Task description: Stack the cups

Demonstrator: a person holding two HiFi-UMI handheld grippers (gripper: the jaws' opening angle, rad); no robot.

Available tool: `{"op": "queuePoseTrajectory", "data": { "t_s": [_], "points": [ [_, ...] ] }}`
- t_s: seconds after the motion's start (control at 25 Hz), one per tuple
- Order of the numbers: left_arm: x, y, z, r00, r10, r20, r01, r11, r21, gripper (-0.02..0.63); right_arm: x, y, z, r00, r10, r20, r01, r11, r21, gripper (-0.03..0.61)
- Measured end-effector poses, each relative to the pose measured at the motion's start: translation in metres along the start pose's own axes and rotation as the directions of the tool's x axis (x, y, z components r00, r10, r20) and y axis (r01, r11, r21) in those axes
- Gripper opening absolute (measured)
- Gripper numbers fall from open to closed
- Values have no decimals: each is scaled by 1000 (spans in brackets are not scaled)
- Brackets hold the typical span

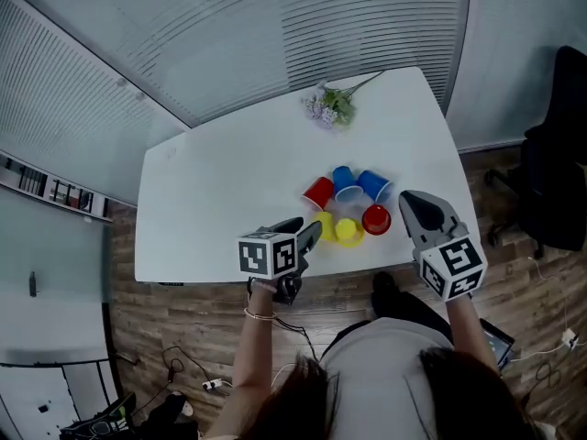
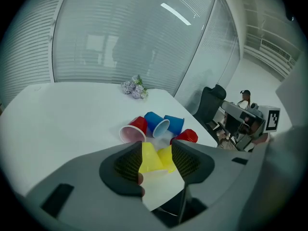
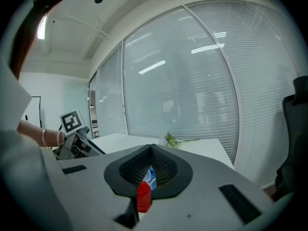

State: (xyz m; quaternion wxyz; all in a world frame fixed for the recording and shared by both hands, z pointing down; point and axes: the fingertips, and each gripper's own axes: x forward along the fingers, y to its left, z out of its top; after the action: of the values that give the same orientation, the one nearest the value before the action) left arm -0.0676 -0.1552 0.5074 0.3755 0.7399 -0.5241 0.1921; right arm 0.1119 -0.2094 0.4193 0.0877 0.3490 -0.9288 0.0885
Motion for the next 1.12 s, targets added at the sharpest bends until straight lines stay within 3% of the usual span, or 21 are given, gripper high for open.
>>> {"op": "queuePoseTrajectory", "data": {
  "t_s": [0.4,0.92,1.12],
  "points": [
    [29,20,-3,990,-49,-133,40,997,-73,235,14,-23,-6,999,-13,-29,14,1000,11,28],
    [61,27,-22,947,-135,-291,89,982,-169,259,23,-39,-16,998,-29,-63,31,999,26,28],
    [69,29,-28,926,-198,-321,115,959,-258,259,22,-45,-18,997,-41,-69,43,999,31,28]
  ]
}}
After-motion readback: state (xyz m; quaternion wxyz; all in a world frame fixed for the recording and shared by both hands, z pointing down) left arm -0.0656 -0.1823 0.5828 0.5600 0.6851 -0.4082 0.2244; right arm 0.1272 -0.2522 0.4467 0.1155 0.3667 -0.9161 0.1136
